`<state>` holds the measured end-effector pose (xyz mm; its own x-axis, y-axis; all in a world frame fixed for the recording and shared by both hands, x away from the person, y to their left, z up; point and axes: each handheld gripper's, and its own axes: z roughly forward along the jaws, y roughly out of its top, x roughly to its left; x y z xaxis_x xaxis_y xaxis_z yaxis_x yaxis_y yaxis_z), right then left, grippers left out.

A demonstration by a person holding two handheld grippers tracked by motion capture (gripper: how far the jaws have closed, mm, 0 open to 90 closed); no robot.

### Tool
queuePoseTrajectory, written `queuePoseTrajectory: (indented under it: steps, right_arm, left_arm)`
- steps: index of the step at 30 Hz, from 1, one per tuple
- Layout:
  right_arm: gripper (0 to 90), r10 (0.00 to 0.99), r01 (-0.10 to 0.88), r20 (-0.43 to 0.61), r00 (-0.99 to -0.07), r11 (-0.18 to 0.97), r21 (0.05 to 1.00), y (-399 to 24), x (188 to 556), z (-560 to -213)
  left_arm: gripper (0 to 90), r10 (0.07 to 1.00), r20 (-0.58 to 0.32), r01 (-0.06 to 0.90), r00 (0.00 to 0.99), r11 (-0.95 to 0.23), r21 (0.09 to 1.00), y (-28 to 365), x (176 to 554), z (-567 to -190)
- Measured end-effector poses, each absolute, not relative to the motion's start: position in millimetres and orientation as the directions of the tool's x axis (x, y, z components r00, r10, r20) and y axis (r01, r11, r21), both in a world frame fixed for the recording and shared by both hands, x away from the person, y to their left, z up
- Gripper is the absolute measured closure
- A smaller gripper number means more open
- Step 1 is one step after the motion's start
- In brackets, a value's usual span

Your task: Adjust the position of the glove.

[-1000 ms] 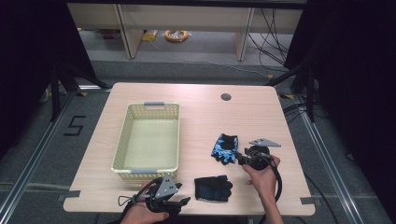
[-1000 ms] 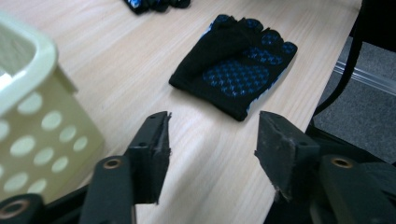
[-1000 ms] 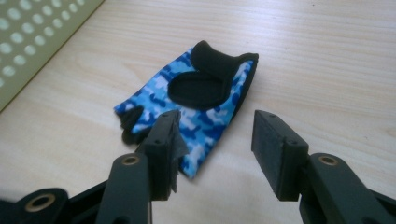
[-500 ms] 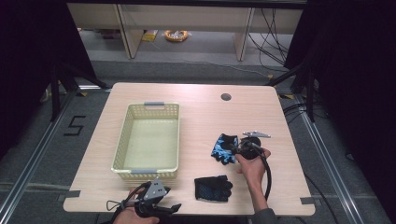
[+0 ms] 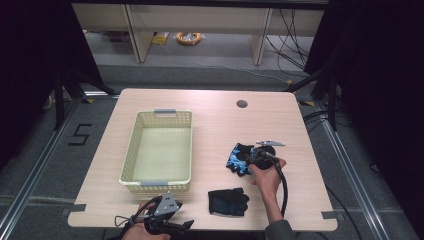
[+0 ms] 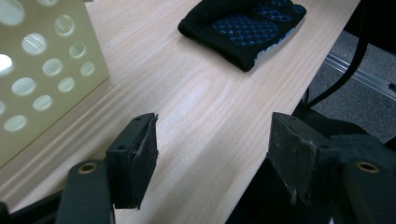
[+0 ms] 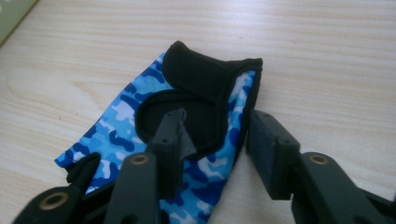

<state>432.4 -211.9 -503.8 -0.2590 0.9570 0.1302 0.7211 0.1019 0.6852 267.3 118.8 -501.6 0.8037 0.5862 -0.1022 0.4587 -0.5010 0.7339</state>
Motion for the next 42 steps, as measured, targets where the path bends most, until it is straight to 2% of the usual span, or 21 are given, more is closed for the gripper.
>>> queuePoseTrajectory:
  steps: [2, 4, 5, 6, 9, 16, 23, 29, 33, 37, 39, 41, 42]
  right_arm:
    - [65.9, 0.955, 0.722, 0.112, -0.276, 0.129, 0.68, -210.6, 433.4, -505.3]
    - [70.0, 0.955, 0.717, 0.13, -0.267, 0.107, 0.689, -209.6, 435.5, -507.8]
    - [76.0, 0.952, 0.71, 0.113, -0.284, 0.129, 0.693, -211.9, 436.7, -508.9]
    - [76.0, 0.952, 0.71, 0.113, -0.284, 0.129, 0.693, -211.9, 436.7, -508.9]
    - [85.3, 0.943, 0.693, 0.08, -0.323, 0.178, 0.698, -211.3, 435.8, -507.9]
    - [86.7, 0.927, 0.659, 0.095, -0.362, 0.183, 0.73, -216.5, 437.1, -506.5]
    - [86.9, 0.886, 0.612, 0.12, -0.448, 0.206, 0.764, -220.4, 427.8, -479.1]
    - [86.9, 0.825, 0.552, 0.149, -0.545, 0.22, 0.804, -232.7, 403.1, -444.3]
    - [86.8, 0.796, 0.543, 0.168, -0.581, 0.226, 0.809, -234.8, 388.2, -436.8]
    - [86.8, 0.756, 0.552, 0.216, -0.618, 0.221, 0.804, -231.6, 366.3, -434.7]
    - [86.8, 0.716, 0.531, 0.209, -0.666, 0.257, 0.808, -229.0, 353.7, -436.0]
    - [86.9, 0.714, 0.534, 0.209, -0.668, 0.264, 0.803, -228.6, 349.7, -435.7]
    - [86.8, 0.693, 0.514, 0.201, -0.692, 0.278, 0.811, -229.4, 348.8, -436.6]
  left_arm:
    - [32.6, 0.597, -0.122, 0.477, 0.793, -0.483, 0.735, 118.0, 265.9, -502.2]
    - [32.7, 0.597, -0.12, 0.477, 0.793, -0.485, 0.733, 118.0, 266.0, -502.3]
    - [32.8, 0.599, -0.108, 0.473, 0.793, -0.495, 0.729, 118.4, 266.0, -502.7]
    - [32.9, 0.599, -0.108, 0.473, 0.793, -0.495, 0.729, 118.4, 266.0, -502.7]
    - [33.3, 0.582, -0.087, 0.449, 0.809, -0.514, 0.731, 118.9, 266.6, -501.7]
    - [33.6, 0.599, -0.111, 0.474, 0.793, -0.491, 0.731, 118.5, 266.3, -503.0]
    - [33.7, 0.59, -0.101, 0.46, 0.801, -0.499, 0.734, 120.4, 267.8, -500.9]
    - [33.2, 0.606, -0.113, 0.472, 0.787, -0.475, 0.743, 119.2, 270.8, -499.5]
    - [33.0, 0.594, -0.089, 0.448, 0.799, -0.491, 0.747, 118.1, 274.9, -496.2]
    - [32.6, 0.599, -0.111, 0.454, 0.793, -0.461, 0.762, 110.9, 275.4, -491.7]
    - [32.3, 0.593, -0.113, 0.447, 0.797, -0.454, 0.771, 104.8, 275.8, -488.5]
    - [32.2, 0.577, -0.087, 0.42, 0.812, -0.475, 0.773, 104.3, 277.8, -486.7]
    - [32.2, 0.59, -0.109, 0.441, 0.8, -0.455, 0.774, 101.5, 277.1, -486.3]
